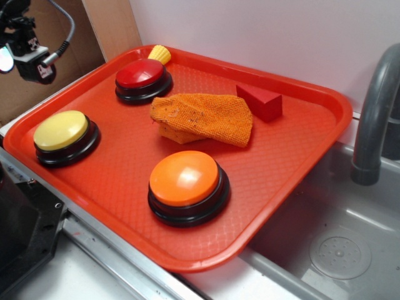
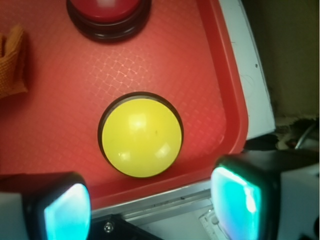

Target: Push the yellow button.

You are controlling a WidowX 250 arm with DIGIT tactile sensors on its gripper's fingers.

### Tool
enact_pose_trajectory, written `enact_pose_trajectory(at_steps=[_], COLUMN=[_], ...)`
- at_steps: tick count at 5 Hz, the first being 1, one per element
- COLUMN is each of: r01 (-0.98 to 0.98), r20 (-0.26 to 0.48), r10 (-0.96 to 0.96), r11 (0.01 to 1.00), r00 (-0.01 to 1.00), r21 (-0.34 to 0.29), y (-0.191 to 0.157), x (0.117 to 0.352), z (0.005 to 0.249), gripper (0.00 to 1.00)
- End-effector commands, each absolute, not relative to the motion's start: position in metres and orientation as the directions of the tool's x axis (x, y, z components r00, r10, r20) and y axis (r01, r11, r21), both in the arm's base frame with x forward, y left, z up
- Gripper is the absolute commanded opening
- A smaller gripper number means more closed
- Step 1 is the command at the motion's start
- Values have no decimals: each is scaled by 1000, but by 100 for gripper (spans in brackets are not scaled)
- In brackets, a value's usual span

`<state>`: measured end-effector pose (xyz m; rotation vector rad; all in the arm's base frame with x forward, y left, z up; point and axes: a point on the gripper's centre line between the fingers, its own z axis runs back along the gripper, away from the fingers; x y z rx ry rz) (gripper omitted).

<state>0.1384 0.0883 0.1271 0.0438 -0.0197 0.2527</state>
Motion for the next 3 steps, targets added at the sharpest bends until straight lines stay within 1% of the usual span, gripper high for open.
enact_pose_trajectory(at_steps=[1,2,3], r01=[-282,-283,-297], r20=[67,121,118], r10=[279,272,286], r11=[958,955,951], r00=[958,955,951], r21=[53,85,91], y=[94,86,83], x=[142,133,127], z=[152,168,176], gripper=[100,100,100])
